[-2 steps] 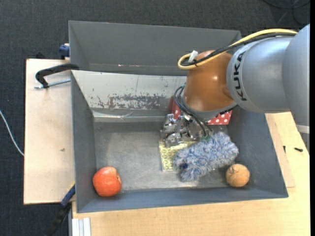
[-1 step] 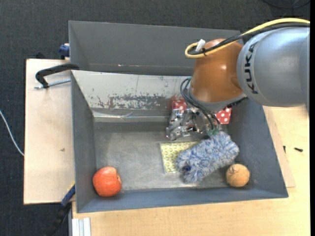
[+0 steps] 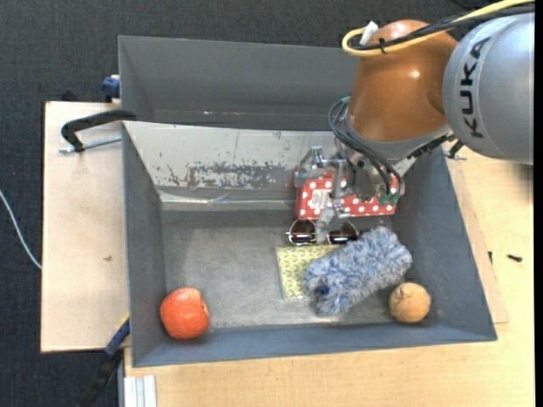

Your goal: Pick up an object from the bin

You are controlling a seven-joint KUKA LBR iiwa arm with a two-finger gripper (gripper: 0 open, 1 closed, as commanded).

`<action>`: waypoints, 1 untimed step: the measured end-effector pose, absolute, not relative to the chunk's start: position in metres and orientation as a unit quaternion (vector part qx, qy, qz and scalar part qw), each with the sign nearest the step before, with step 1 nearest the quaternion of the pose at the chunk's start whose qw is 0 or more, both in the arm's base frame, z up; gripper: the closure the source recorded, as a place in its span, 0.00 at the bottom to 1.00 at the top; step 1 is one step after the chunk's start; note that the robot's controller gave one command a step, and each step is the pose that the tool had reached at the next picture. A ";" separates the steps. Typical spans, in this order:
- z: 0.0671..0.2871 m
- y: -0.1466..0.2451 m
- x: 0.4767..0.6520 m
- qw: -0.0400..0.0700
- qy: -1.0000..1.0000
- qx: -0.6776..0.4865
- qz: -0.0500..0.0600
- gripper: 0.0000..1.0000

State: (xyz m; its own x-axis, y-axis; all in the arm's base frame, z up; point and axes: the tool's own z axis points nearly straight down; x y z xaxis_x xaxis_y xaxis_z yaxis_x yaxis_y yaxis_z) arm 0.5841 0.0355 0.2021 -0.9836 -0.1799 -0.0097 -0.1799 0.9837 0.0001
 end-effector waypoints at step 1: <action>0.200 0.036 0.584 0.003 0.996 -0.090 0.001 0.00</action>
Offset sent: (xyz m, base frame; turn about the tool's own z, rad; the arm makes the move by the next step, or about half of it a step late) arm -0.0277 -0.0613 -0.0103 -0.4149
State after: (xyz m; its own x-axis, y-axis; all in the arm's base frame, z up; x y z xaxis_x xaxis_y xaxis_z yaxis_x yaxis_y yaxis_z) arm 0.5836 0.0357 0.2001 -0.9837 -0.1795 -0.0056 -0.1795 0.9838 0.0007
